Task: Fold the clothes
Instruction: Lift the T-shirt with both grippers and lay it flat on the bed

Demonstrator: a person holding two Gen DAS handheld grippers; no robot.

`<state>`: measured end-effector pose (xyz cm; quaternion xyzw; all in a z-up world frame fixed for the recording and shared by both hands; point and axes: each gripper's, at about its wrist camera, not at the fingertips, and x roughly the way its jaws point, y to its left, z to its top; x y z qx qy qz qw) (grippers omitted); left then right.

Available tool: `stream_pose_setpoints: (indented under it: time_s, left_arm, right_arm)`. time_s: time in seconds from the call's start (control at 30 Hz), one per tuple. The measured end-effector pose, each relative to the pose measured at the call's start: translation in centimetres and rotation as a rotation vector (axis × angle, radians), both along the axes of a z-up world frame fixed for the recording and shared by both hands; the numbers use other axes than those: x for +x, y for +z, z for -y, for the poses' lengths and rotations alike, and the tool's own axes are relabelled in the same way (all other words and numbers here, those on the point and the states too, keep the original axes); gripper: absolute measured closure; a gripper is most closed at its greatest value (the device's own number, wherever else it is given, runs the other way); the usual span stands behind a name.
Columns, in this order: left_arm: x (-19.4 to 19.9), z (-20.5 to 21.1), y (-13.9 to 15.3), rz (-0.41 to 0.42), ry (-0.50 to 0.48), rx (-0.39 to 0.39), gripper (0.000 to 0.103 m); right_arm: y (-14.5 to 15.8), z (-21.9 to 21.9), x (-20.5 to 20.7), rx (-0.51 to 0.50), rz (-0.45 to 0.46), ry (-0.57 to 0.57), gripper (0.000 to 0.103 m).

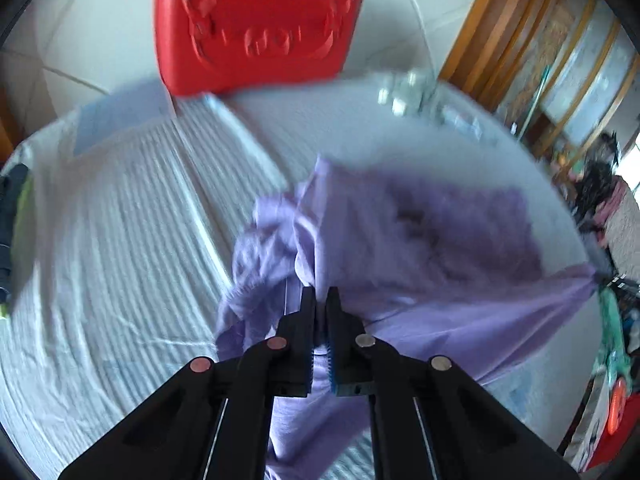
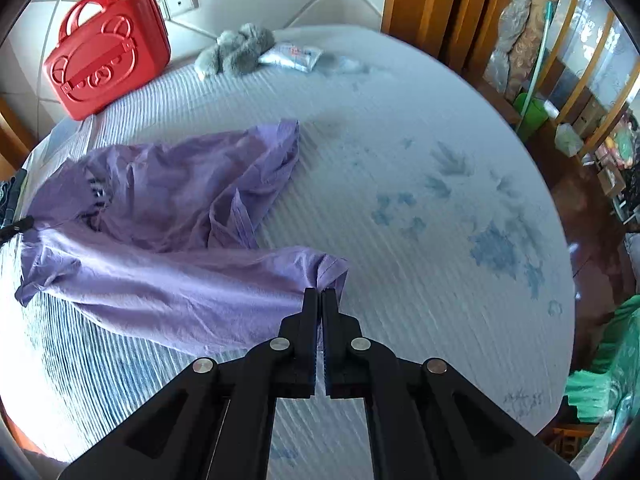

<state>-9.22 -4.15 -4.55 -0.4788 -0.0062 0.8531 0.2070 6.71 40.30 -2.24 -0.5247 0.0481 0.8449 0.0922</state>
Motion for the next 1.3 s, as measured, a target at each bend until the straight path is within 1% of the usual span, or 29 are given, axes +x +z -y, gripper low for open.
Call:
stream_pose_setpoints:
  time_s: [0.07, 0.13, 0.23, 0.27, 0.3, 0.33, 0.37, 0.4, 0.5, 0.53, 0.57, 0.6, 0.67, 0.73, 0.8, 0.83, 0.87, 0.93, 1.0, 1.03, 1.1, 1.17, 1.23, 1.3]
  left_arm:
    - [-0.9, 0.8, 2.0, -0.017, 0.013, 0.022, 0.1]
    - [-2.2, 1.3, 3.2, -0.05, 0.028, 0.005, 0.1]
    - [-4.7, 1.7, 5.2, -0.107, 0.068, -0.021, 0.1]
    - [-5.6, 2.2, 6.4, -0.137, 0.084, -0.024, 0.1]
    - [-6.4, 2.8, 7.8, -0.17, 0.102, -0.026, 0.1]
    - [-7.1, 3.2, 9.3, -0.209, 0.119, -0.025, 0.1]
    - [-7.7, 3.5, 11.6, -0.262, 0.139, -0.029, 0.1]
    - [-8.0, 4.1, 13.8, -0.314, 0.157, -0.031, 0.1]
    - [-8.0, 5.5, 20.8, -0.418, 0.171, 0.0, 0.1]
    - [-7.8, 5.6, 22.5, -0.427, 0.161, -0.009, 0.1]
    - [-7.5, 5.6, 23.3, -0.419, 0.137, -0.02, 0.1]
    - [-7.1, 5.3, 23.4, -0.398, 0.101, -0.029, 0.1]
    - [-6.1, 4.7, 21.9, -0.341, 0.046, -0.047, 0.1]
    - [-5.1, 4.0, 19.1, -0.274, -0.02, -0.028, 0.098]
    - [-4.4, 2.8, 15.2, -0.199, -0.066, -0.025, 0.089]
    - [-4.3, 2.1, 13.4, -0.167, -0.08, -0.029, 0.077]
    - [-4.3, 1.5, 11.1, -0.131, -0.095, -0.034, 0.059]
    - [-4.5, 0.6, 7.7, -0.089, -0.105, -0.048, 0.038]
    - [-5.3, -0.1, 4.4, -0.05, -0.109, -0.049, 0.038]
    - [-5.8, -0.6, 3.2, -0.036, -0.119, -0.048, 0.038]
    - [-7.0, -1.5, 1.2, -0.012, -0.146, -0.046, 0.038]
    - [-8.1, -2.9, -0.1, 0.014, -0.192, -0.045, 0.038]
    - [-9.1, -4.5, -1.1, 0.007, -0.232, -0.087, 0.038]
    - [-10.9, -6.1, -2.0, 0.003, -0.249, -0.142, 0.038]
  right_arm:
    - [1.3, 0.2, -0.5, 0.018, -0.042, 0.015, 0.102]
    - [2.7, 0.4, -1.7, 0.039, -0.09, 0.038, 0.102]
    - [5.2, 1.0, -5.2, 0.074, -0.179, 0.076, 0.102]
    - [6.4, 1.5, -6.8, 0.09, -0.228, 0.091, 0.102]
    - [7.4, 1.9, -7.7, 0.106, -0.262, 0.101, 0.102]
    - [9.1, 2.4, -9.3, 0.134, -0.316, 0.108, 0.102]
    - [10.8, 2.9, -10.7, 0.159, -0.369, 0.114, 0.102]
    - [12.4, 3.2, -11.7, 0.16, -0.415, 0.116, 0.103]
    - [17.9, 4.1, -14.1, 0.152, -0.557, 0.125, 0.103]
    - [19.0, 4.3, -14.4, 0.136, -0.568, 0.134, 0.103]
    - [19.9, 4.5, -14.7, 0.121, -0.578, 0.143, 0.103]
    - [20.4, 4.9, -14.7, 0.109, -0.58, 0.156, 0.103]
    - [19.8, 5.7, -14.1, 0.113, -0.542, 0.187, 0.103]
    - [18.4, 6.4, -12.0, 0.094, -0.514, 0.22, 0.103]
    - [16.7, 6.0, -8.6, 0.065, -0.479, 0.211, 0.103]
    - [15.8, 5.5, -6.9, 0.045, -0.461, 0.189, 0.103]
    - [14.6, 4.4, -4.6, 0.032, -0.427, 0.143, 0.103]
    - [12.6, 2.5, -1.8, 0.028, -0.356, 0.063, 0.103]
    - [10.0, 0.0, 0.9, 0.01, -0.267, -0.036, 0.103]
    - [8.9, -1.0, 1.7, 0.0, -0.233, -0.069, 0.103]
    - [6.7, -3.0, 3.2, -0.017, -0.165, -0.131, 0.103]
    - [5.1, -3.8, 3.6, -0.014, -0.115, -0.15, 0.103]
    - [3.6, -4.2, 3.6, -0.031, -0.081, -0.16, 0.103]
    - [2.7, -4.6, 3.4, -0.036, -0.052, -0.17, 0.103]
